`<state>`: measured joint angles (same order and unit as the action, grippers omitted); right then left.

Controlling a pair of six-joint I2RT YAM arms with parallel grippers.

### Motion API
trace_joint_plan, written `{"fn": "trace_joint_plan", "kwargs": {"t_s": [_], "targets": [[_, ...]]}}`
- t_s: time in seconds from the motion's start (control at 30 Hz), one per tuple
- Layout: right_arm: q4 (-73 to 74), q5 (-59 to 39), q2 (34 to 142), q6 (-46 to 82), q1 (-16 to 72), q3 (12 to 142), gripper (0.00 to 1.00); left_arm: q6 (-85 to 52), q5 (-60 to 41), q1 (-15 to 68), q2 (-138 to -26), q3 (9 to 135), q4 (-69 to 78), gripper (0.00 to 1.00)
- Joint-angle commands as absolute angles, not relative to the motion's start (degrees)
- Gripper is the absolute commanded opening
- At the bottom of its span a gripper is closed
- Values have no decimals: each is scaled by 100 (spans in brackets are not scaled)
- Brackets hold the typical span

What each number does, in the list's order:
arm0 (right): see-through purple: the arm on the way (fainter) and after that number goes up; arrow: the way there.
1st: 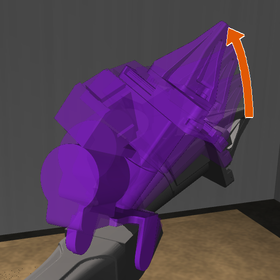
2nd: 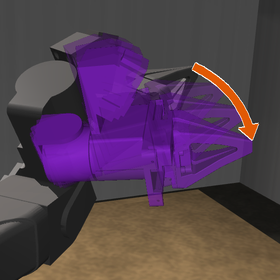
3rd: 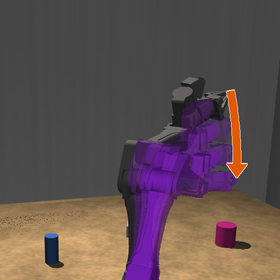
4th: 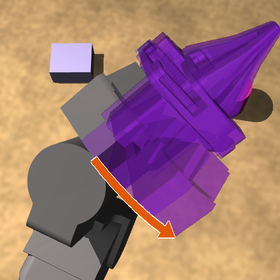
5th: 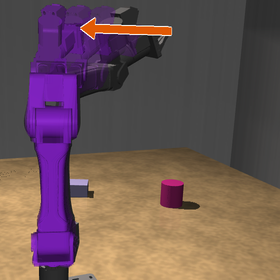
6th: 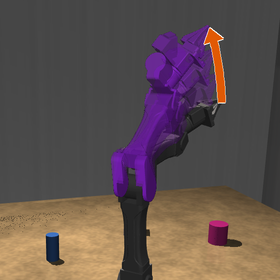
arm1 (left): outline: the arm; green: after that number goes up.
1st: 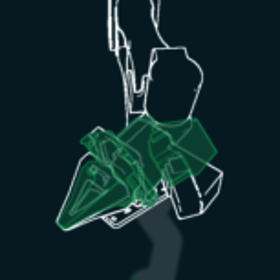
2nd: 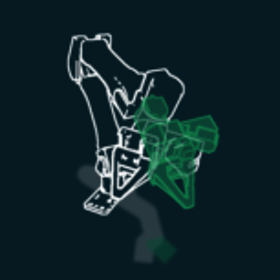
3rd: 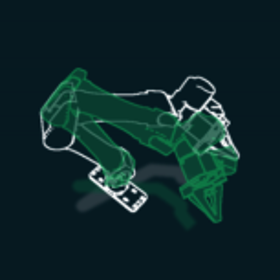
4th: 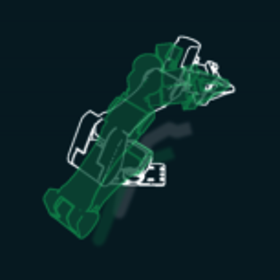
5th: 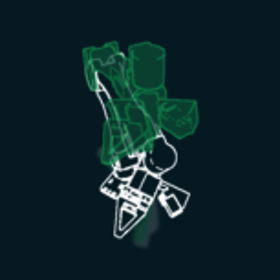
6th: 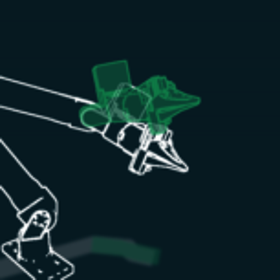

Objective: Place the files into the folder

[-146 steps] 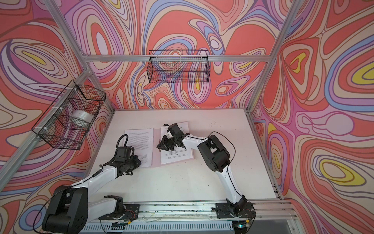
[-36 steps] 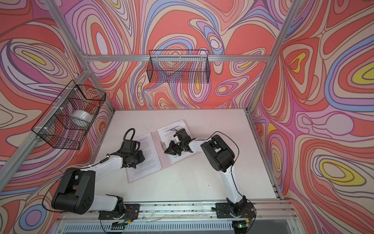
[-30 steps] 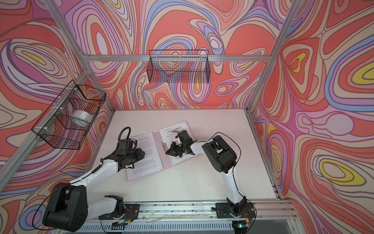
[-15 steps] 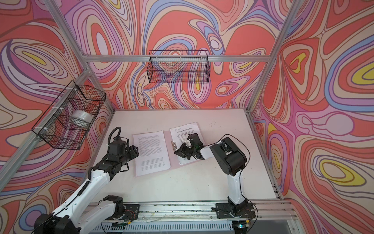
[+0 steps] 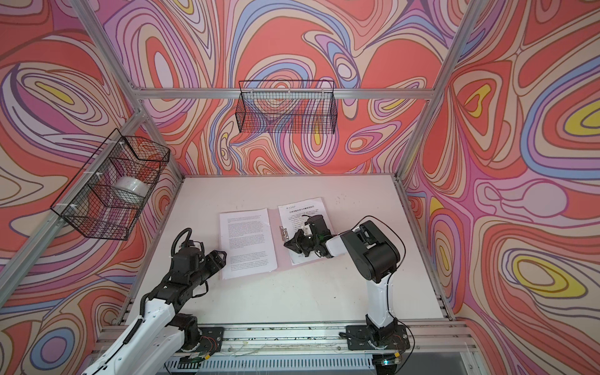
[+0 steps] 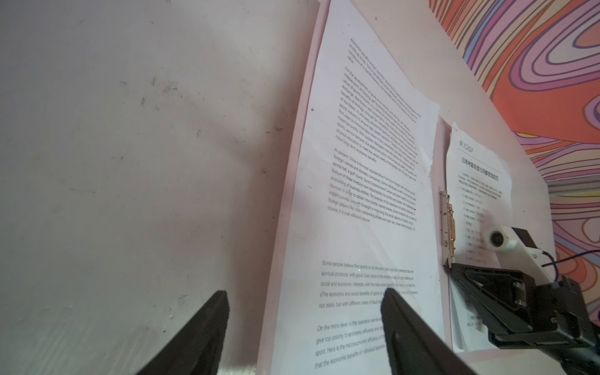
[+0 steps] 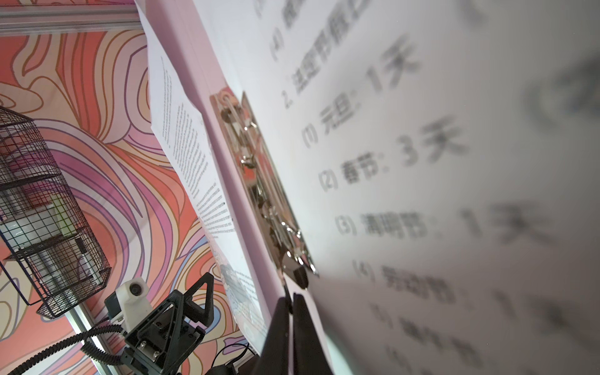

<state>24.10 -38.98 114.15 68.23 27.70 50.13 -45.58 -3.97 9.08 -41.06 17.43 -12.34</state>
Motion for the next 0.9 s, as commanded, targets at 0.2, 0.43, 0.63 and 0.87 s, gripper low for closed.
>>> {"fn": "trace_joint_plan", "kwargs": {"t_s": [0.2, 0.43, 0.63, 0.87], "targets": [[2122, -3698, 11584, 6908, 2709, 4876, 0, -4728, -830, 800, -4436, 1605, -862, 72], [2401, -3768, 11593, 7090, 2707, 4807, 0, -5026, -1237, 791, -4771, 1220, 188, 58], [2643, -3865, 11663, 7289, 2707, 4820, 0, -5115, -1475, 791, -4792, 1120, 541, 42], [2558, -3859, 11555, 7254, 2707, 4908, 0, -4973, -1369, 791, -4282, 1563, -245, 3]]}}
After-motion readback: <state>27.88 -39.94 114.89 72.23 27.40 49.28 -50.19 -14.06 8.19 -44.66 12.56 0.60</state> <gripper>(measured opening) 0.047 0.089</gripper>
